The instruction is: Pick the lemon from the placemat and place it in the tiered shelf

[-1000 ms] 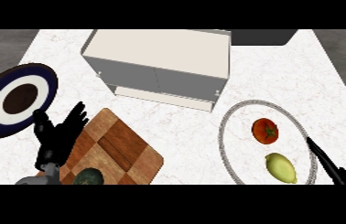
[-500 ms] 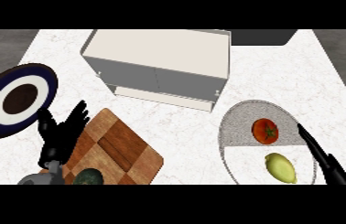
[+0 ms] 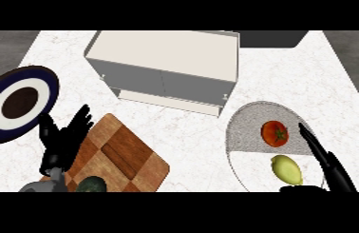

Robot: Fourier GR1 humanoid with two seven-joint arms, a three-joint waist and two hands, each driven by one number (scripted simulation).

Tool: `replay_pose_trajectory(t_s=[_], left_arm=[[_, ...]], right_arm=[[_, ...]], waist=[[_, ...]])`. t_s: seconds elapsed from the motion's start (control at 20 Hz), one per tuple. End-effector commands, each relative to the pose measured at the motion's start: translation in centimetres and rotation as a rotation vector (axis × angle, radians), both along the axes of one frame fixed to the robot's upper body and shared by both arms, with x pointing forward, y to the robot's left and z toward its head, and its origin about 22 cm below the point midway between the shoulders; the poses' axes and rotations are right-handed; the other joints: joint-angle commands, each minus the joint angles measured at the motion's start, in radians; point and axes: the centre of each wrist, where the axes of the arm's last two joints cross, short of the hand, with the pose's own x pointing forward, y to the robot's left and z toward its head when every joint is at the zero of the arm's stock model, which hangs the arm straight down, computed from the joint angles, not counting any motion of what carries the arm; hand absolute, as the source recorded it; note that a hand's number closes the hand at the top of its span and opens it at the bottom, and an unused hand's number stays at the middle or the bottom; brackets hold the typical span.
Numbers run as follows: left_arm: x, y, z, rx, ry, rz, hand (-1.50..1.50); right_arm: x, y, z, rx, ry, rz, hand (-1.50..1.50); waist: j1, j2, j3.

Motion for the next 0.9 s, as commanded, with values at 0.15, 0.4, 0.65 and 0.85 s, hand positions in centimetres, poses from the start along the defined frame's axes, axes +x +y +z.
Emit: replay_pose_trajectory(t_s=[0.15, 0.4, 0.65, 0.85], left_arm=[[1.4, -0.8, 0.8, 0.01, 0.02, -0.006, 0.0], [-0.5, -0.6, 0.2, 0.004, 0.009, -0.007, 0.0], [0.5, -0.4, 0.2, 0.0, 0.009, -0.037, 0.0], [0.5, -0.1, 0.5, 0.019, -0.013, -0.035, 0.0]], right_arm=[[1.9, 3.5, -0.4, -0.285, -0.08, 0.147, 1.5], [-1.0, 3.5, -1.3, -0.108, -0.085, 0.174, 1.5], [0.2, 10.7, -1.8, -0.199, 0.161, 0.093, 1.5], [-1.4, 12.3, -2.8, -0.218, 0.349, 0.037, 1.5]], waist=[[0.006, 0.004, 0.006], [0.001, 0.001, 0.006], [0.031, 0.011, -0.004], [0.051, 0.026, -0.015]])
